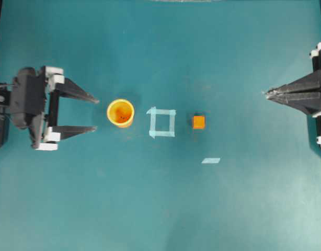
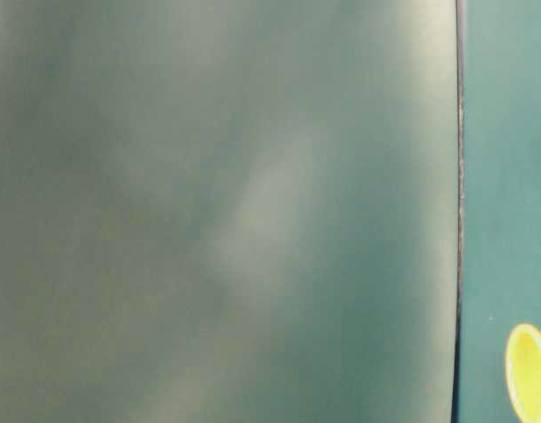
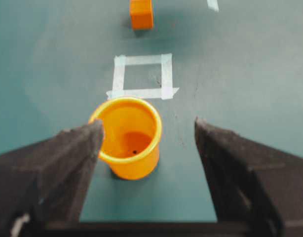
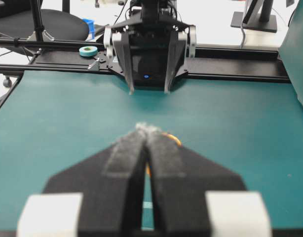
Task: Move the cup forward with left arm.
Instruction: 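Advance the open left gripper rightward around the orange cup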
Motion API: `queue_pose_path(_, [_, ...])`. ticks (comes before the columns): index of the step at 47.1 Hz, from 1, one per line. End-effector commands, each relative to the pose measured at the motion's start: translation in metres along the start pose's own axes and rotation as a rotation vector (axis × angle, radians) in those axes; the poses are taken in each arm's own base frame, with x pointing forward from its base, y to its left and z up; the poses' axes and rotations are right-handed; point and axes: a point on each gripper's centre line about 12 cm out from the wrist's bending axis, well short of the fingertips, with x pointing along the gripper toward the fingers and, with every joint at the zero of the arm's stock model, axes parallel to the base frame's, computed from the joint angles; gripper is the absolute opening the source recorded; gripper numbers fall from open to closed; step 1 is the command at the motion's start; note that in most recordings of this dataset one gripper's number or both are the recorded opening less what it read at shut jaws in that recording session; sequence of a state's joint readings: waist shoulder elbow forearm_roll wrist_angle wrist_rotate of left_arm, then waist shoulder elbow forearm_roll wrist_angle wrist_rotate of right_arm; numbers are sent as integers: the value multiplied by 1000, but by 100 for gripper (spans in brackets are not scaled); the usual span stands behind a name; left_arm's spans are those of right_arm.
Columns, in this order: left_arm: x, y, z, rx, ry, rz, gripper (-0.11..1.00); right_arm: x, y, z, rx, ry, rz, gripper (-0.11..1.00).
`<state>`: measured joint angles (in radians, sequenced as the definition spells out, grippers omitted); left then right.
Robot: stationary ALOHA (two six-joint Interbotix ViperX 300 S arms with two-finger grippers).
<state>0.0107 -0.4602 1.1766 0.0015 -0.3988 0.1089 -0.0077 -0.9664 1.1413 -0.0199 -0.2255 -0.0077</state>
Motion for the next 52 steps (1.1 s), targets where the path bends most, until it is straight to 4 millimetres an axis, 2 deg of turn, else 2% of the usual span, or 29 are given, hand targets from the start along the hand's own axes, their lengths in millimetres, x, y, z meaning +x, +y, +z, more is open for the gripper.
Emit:
queue_pose_path(1, [7,1,-2,-4,-9,4,72,2,-1,13,0,-31,-4,0])
queue_pose_path(13, [14,14,-30,-24,1,63,73,1,-1,14,0,-37,-2,0])
queue_pose_path(22, [16,26,-41,-41,30,106,77,1,-1,15,3,-38,-3,0])
queue_pose_path(40, [23,16,-56,-106,117,70,81,1,-1,13,4,-5,-2,0])
queue_pose_path(52, [42,4,-63,-95,162,27,81,1,-1,15,4,-9,-2,0])
